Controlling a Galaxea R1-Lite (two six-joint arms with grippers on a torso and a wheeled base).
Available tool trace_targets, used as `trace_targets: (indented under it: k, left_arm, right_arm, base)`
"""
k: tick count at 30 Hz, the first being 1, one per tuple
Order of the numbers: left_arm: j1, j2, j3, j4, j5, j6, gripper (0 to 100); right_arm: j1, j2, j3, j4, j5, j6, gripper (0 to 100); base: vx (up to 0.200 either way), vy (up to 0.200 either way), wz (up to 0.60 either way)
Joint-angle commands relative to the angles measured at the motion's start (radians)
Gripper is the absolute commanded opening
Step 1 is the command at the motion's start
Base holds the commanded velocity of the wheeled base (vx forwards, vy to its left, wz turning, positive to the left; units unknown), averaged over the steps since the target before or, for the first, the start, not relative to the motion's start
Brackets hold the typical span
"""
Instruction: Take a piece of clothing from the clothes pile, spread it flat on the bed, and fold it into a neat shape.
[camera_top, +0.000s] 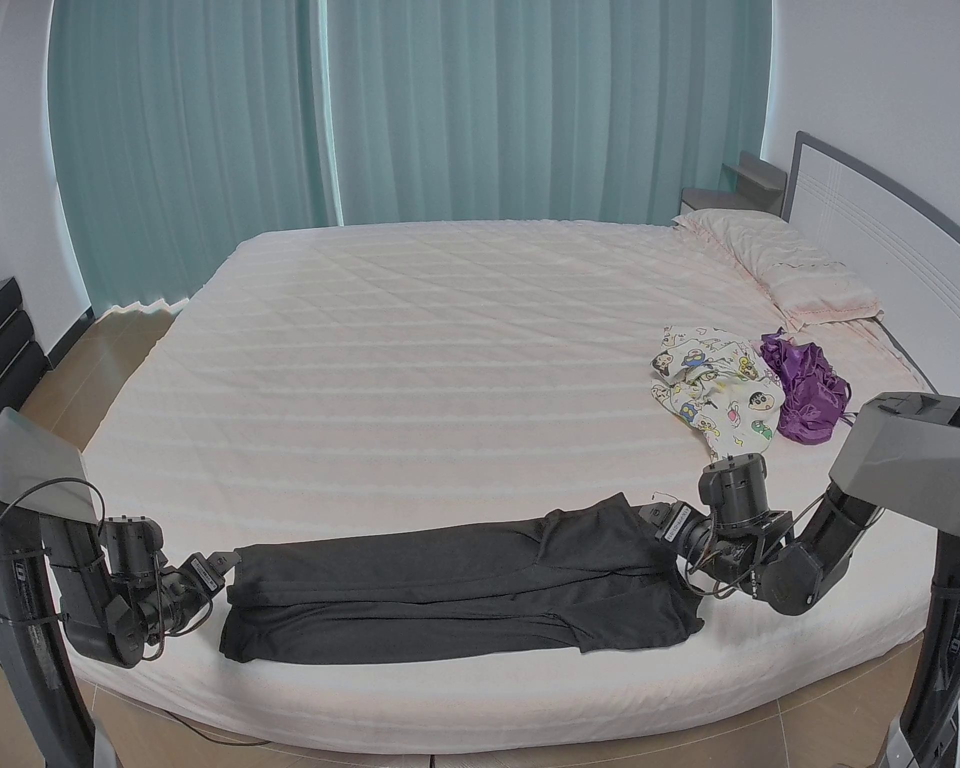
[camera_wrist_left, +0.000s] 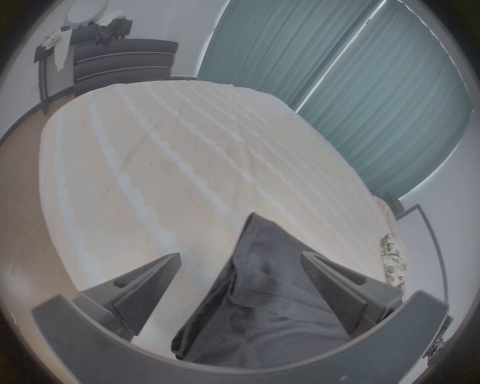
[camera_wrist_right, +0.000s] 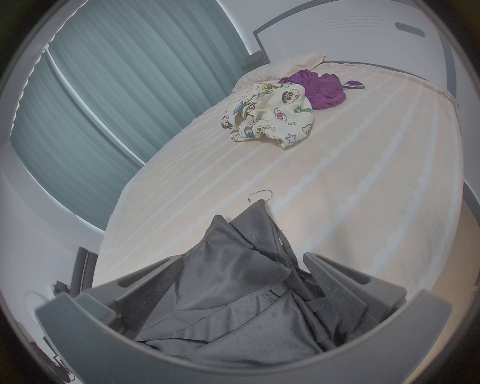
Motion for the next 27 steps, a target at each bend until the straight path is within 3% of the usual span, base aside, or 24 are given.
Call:
trace_targets:
  k: [1, 6, 7, 11, 16, 19, 22, 27]
  left_arm:
    - [0.058, -0.080, -0.033, 0.034, -0.146, 0.040, 100]
    - [0.066, -0.081, -0.091, 0.168, -0.200, 0.143, 100]
    - [0.066, -0.090, -0.134, 0.257, -0.238, 0.186, 100]
    - [0.077, -0.107, -0.199, 0.392, -0.313, 0.266, 100]
    - [0.129, -0.113, -0.265, 0.586, -0.378, 0.436, 100]
    - [0.167, -0.123, -0.266, 0.616, -0.451, 0.496, 100]
    - [0.173, -0.127, -0.263, 0.617, -0.461, 0.494, 100]
    - [0.185, -0.135, -0.231, 0.612, -0.462, 0.499, 100]
  right_arm:
    - [-0.046, -0.079, 0.062, -0.003, 0.055, 0.017, 100]
    - [-0.042, -0.082, 0.128, -0.039, 0.090, 0.066, 100]
    - [-0.040, -0.079, 0.165, -0.094, 0.109, 0.071, 100]
    - [-0.039, -0.079, 0.183, -0.141, 0.132, 0.060, 100]
    - [-0.046, -0.045, 0.185, -0.143, 0.158, 0.048, 100]
    - [-0.051, 0.002, 0.171, -0.157, 0.196, 0.040, 100]
    - [-0.056, 0.034, 0.157, -0.175, 0.215, 0.025, 100]
    - [-0.077, 0.094, 0.134, -0.269, 0.268, -0.122, 100]
  base:
    - [0.000, 0.000, 0.00]
    - [0.000, 0.000, 0.00]
    - [0.000, 0.000, 0.00]
    - [0.000, 0.000, 0.00]
    - [0.000, 0.000, 0.00]
    - [0.000, 0.000, 0.00]
    - [0.000, 0.000, 0.00]
    - [0.000, 0.000, 0.00]
